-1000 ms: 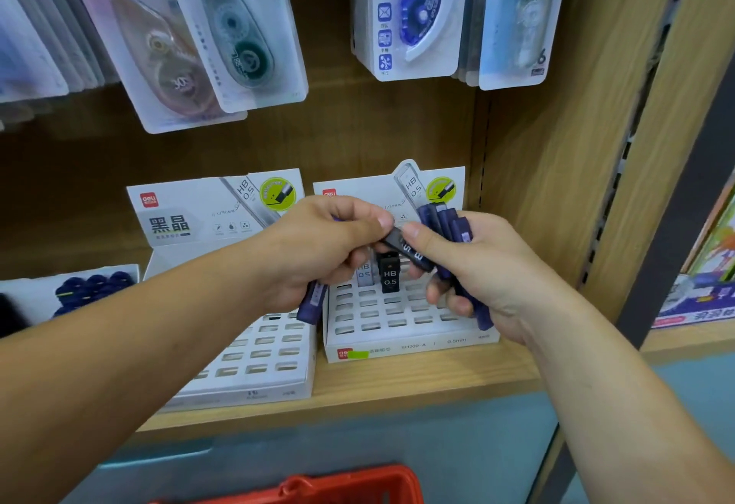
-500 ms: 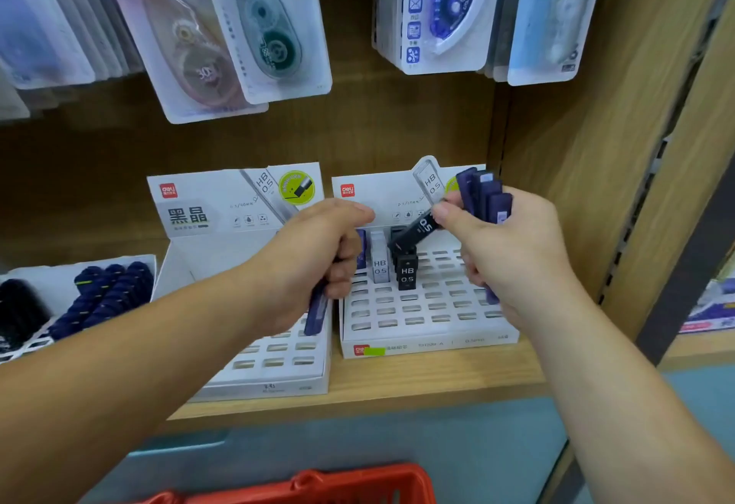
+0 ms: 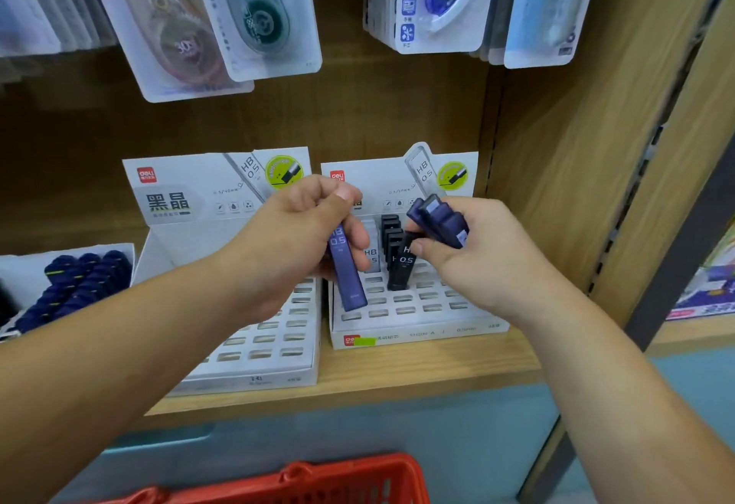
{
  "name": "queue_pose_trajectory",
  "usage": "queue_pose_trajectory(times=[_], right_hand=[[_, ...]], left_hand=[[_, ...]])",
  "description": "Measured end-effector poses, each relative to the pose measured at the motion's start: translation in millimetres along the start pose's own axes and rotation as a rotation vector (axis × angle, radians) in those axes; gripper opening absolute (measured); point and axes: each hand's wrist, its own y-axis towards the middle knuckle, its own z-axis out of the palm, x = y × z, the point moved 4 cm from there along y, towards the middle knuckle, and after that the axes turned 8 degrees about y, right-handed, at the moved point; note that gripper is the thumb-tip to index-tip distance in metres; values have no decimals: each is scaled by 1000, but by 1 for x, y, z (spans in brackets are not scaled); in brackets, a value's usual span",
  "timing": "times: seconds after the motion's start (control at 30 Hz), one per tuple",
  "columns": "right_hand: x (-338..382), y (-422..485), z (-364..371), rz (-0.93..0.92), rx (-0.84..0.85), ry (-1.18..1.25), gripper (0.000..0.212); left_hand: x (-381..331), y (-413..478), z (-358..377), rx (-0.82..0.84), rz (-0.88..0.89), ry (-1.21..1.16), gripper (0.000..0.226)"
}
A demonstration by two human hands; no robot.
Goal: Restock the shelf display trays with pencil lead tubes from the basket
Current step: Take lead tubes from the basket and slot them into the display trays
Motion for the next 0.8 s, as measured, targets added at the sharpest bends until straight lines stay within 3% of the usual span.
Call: queue_pose_trajectory(times=[0.3, 0.43, 0.53, 0.63, 0.8], right_hand=[[6, 1, 6, -65, 84, -249, 7], [4, 1, 10, -60, 41, -271, 13], [5, 0, 11, -21, 73, -265, 12], [5, -1, 10, 34, 120, -272, 14], [27, -2, 10, -12, -63, -171, 20]], left_hand=[[0, -4, -8, -24, 40, -26, 22], [2, -5, -16, 70, -58, -186, 15], [1, -9, -24, 147, -154, -329, 35], [-1, -15, -34, 164, -120, -292, 31], [-7, -19, -60, 94, -67, -193, 25]])
